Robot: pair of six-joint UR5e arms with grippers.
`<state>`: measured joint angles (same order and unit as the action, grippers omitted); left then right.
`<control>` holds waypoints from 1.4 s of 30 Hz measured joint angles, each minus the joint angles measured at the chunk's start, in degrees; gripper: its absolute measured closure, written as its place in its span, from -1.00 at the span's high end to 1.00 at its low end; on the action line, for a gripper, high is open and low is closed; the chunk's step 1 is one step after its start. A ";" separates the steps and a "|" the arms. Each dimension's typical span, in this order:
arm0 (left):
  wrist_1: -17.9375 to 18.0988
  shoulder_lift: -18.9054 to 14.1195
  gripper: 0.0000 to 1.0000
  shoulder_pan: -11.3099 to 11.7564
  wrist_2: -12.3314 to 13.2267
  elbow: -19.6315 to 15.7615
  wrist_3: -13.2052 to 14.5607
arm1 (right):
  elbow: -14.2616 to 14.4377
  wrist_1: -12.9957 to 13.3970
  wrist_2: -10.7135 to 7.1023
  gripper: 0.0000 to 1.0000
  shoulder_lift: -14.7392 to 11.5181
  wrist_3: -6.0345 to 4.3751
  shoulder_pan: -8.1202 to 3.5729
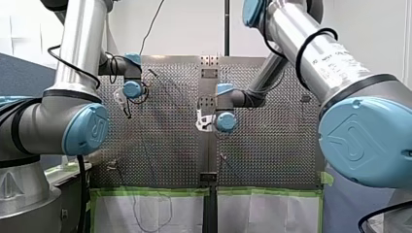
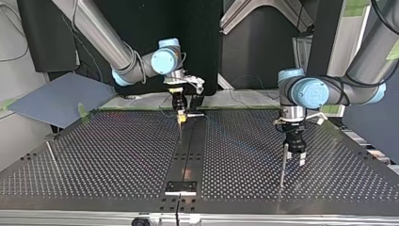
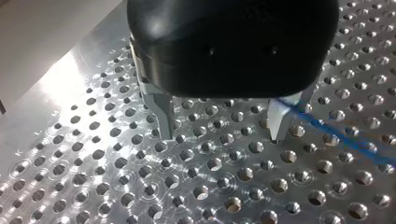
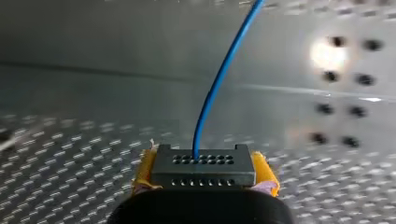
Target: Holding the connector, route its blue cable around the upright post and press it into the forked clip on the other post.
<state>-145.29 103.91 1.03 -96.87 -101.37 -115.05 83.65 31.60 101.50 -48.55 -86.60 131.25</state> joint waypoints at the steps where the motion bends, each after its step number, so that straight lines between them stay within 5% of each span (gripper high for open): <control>1: 0.02 0.00 1.00 0.00 -0.01 0.00 0.00 | 0.44 0.33 0.18 -1.00 0.43 -0.21 -0.02; 8: 0.08 0.00 1.00 0.08 -0.02 0.02 0.00 | 3.82 3.50 0.51 -1.00 3.82 -1.98 -0.23; 25: 0.07 0.00 1.00 0.40 -0.02 0.01 0.00 | 11.43 11.10 4.12 -1.00 5.97 -1.96 0.68; 32: 0.06 0.02 1.00 0.43 -0.02 0.01 0.00 | 14.55 14.21 5.63 -1.00 6.62 -1.51 0.15; 42: -0.14 0.02 1.00 0.45 -0.02 0.01 0.00 | 17.74 17.94 8.54 -1.00 11.04 -0.76 -1.11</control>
<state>-145.43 103.93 1.48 -96.89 -101.37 -115.04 101.39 49.54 110.03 -37.51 -87.35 130.14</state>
